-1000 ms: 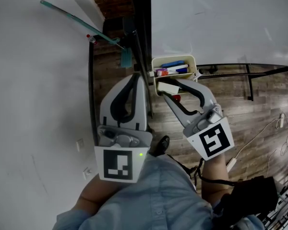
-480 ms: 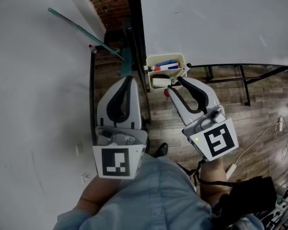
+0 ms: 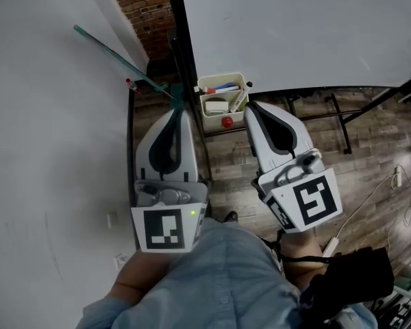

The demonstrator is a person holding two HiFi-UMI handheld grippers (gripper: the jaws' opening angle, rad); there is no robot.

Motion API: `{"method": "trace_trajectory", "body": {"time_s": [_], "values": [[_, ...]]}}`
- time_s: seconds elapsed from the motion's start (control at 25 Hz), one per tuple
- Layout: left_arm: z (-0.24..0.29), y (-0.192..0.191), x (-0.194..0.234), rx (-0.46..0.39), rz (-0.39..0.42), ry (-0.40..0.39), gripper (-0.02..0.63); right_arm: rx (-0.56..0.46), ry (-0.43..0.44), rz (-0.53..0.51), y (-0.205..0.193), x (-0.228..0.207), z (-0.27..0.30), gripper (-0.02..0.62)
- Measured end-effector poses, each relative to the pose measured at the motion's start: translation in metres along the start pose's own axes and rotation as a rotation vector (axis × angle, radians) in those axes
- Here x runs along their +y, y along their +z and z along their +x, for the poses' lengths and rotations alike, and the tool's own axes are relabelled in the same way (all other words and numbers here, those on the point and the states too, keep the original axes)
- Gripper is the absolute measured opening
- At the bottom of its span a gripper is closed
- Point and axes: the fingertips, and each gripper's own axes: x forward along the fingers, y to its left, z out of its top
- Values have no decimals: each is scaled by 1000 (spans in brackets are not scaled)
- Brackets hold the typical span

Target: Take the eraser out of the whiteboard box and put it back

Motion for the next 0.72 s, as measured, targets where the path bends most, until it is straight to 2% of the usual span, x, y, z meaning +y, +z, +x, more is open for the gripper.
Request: {"method": "trace_trajectory", "body": {"time_s": [0.4, 0.72], "values": [[-15, 25, -13, -61, 21, 0, 5, -37, -12, -34, 20, 9, -22, 0], [-17, 28, -21, -63, 16, -22, 5, -60, -15, -35, 26, 11, -26, 0]]}}
